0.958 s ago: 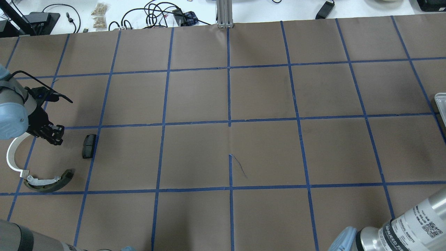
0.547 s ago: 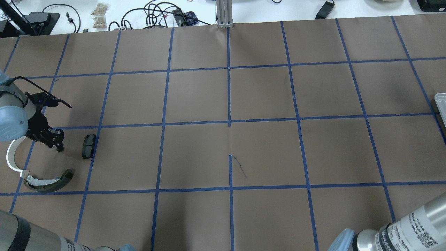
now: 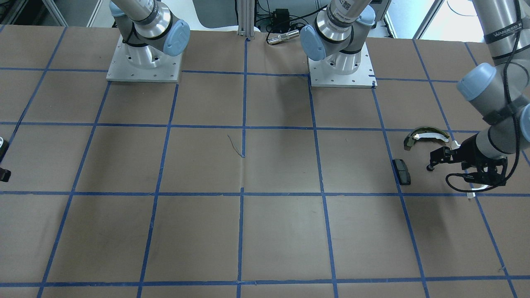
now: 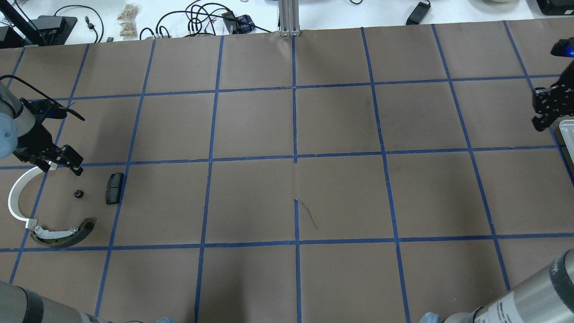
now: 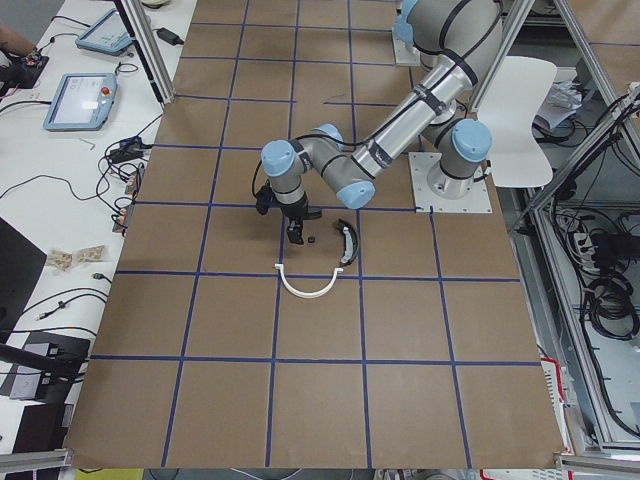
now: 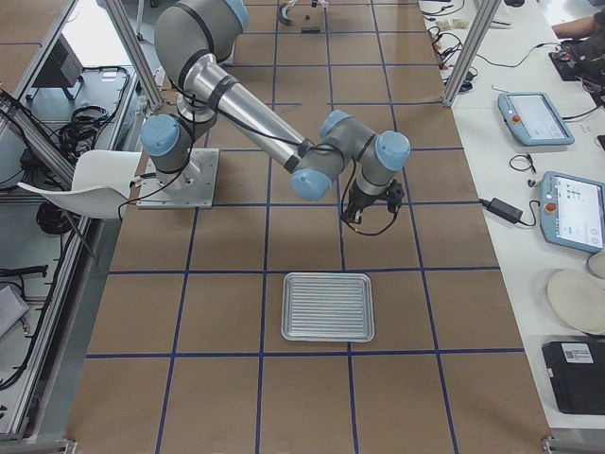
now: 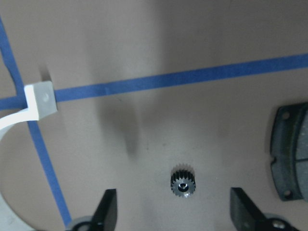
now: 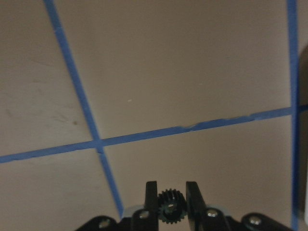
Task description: Place bearing gear from tray to pile
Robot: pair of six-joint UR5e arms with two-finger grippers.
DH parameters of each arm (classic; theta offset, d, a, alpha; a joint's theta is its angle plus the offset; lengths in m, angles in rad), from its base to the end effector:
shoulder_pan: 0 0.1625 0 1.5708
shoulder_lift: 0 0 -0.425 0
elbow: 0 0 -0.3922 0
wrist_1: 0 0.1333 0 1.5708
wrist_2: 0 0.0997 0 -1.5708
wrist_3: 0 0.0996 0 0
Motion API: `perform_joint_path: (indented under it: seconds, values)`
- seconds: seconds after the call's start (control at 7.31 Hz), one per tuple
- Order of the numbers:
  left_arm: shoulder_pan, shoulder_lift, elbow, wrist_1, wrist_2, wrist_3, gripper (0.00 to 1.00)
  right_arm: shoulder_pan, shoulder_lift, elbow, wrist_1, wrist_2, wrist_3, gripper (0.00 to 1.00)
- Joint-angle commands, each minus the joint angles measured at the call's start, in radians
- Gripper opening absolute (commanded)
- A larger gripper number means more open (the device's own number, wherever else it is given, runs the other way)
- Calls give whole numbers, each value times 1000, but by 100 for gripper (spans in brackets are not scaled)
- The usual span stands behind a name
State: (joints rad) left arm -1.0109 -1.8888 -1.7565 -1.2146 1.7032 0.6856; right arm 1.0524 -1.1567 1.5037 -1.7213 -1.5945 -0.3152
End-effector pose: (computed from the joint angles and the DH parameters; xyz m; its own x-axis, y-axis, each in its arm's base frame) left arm 0.1959 -0.5387 0.2646 -0.9907 0.1359 -0.0080 0.1317 0.9716 0.1964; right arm -0.1926 -0.6018 0.3011 -0.9784 0.2030 -0.0384 0.1921 0.9622 0.1928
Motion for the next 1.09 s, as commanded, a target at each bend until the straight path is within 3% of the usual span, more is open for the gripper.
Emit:
perform_joint_path:
  seconds: [0.0, 0.27, 0.41, 0.68, 0.96]
  values:
    - [-124, 51, 177, -262, -23, -178, 100, 212, -29, 16, 43, 83, 295, 0]
    - [-272, 112, 282, -399, -69, -387, 100, 416, -29, 85, 20, 198, 564, 0]
    - [-357, 134, 305, -426, -68, -520, 100, 510, -28, 123, -82, 246, 738, 0]
    - [-490, 180, 298, -448, -71, -650, 100, 700, -9, 171, -234, 251, 934, 0]
    - [-552, 241, 260, -435, -92, -664, 100, 834, 32, 222, -375, 298, 1101, 0]
